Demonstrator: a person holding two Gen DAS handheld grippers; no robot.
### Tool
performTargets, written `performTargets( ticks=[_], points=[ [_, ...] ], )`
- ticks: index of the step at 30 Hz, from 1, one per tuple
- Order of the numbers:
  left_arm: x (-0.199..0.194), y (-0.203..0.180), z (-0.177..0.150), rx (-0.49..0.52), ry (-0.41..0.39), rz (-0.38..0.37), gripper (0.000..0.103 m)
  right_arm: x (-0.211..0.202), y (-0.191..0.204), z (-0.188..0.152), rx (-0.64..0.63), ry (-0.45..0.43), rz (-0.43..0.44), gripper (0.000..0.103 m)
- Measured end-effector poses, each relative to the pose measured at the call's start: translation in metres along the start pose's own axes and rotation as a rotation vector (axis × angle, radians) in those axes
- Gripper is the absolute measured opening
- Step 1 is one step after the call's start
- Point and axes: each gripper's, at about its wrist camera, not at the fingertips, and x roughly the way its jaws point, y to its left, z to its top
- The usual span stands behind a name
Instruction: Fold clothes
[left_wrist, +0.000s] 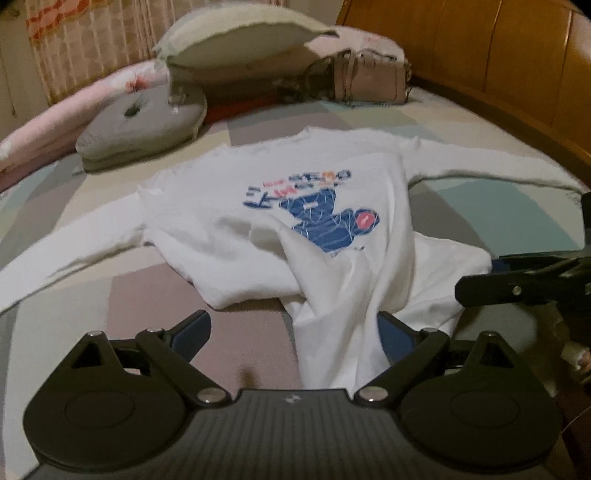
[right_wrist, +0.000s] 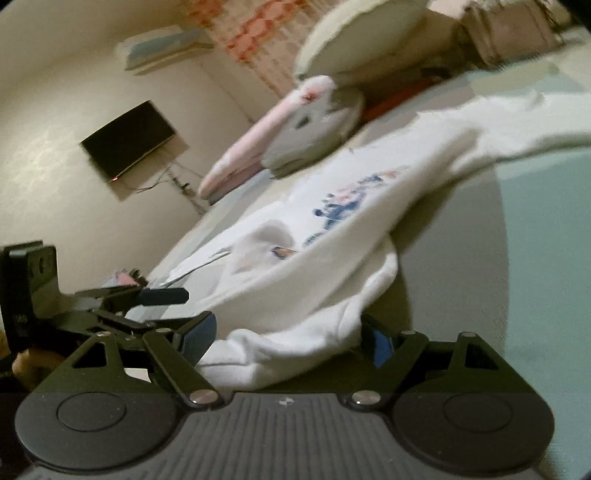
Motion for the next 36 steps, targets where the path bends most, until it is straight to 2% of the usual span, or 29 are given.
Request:
performTargets(
  ticks=[2,3,5,6,7,13,18,21,24,27,29,30,33,36],
  points=[
    [-0.008,0.002,0.000,0.000,-0.023,0.004,0.095,-0.002,-0.001,0.001,0.026,-0.004,0.006,0.085],
    [-0.011,0.003,0.001,-0.004,-0.032,0.008,0.095,-0.001,-0.003,0.001,0.047,0.000,0.002,0.081],
    [-0.016,0.005,0.003,-0.013,-0.050,0.015,0.095,0.001,-0.006,0.001,0.077,0.023,-0.028,0.066],
    [-0.017,0.006,0.003,-0.017,-0.055,0.012,0.095,0.002,-0.008,0.001,0.086,0.036,-0.054,0.045],
    [-0.018,0.007,0.004,-0.022,-0.059,0.008,0.095,0.002,-0.009,0.000,0.091,0.046,-0.083,0.029],
    [-0.024,0.011,0.002,-0.033,-0.062,0.012,0.095,-0.033,0.009,-0.002,0.098,0.008,-0.134,0.027],
    [-0.026,0.010,0.001,-0.043,-0.062,0.009,0.095,-0.082,0.026,0.003,0.087,-0.019,-0.189,0.026],
    [-0.028,0.008,0.001,-0.039,-0.063,0.000,0.095,-0.102,0.032,0.007,0.070,-0.014,-0.273,0.027],
    [-0.029,0.004,0.001,-0.032,-0.065,-0.008,0.095,-0.110,0.027,0.006,0.076,0.017,-0.394,0.031],
    [-0.031,0.003,-0.001,-0.023,-0.065,-0.008,0.095,-0.114,0.028,0.004,0.079,0.023,-0.485,0.038],
    [-0.032,0.004,-0.002,-0.021,-0.060,-0.003,0.095,-0.117,0.033,0.005,0.066,0.000,-0.507,0.045],
    [-0.032,0.005,-0.002,-0.022,-0.054,-0.001,0.095,-0.119,0.037,0.006,0.053,-0.012,-0.514,0.052],
    [-0.030,0.009,-0.004,-0.021,-0.033,0.008,0.095,-0.111,0.055,0.008,-0.046,-0.012,-0.530,0.064],
    [-0.029,0.013,-0.007,-0.015,-0.017,0.031,0.095,-0.089,0.083,0.014,-0.168,0.012,-0.537,0.083]
  ],
)
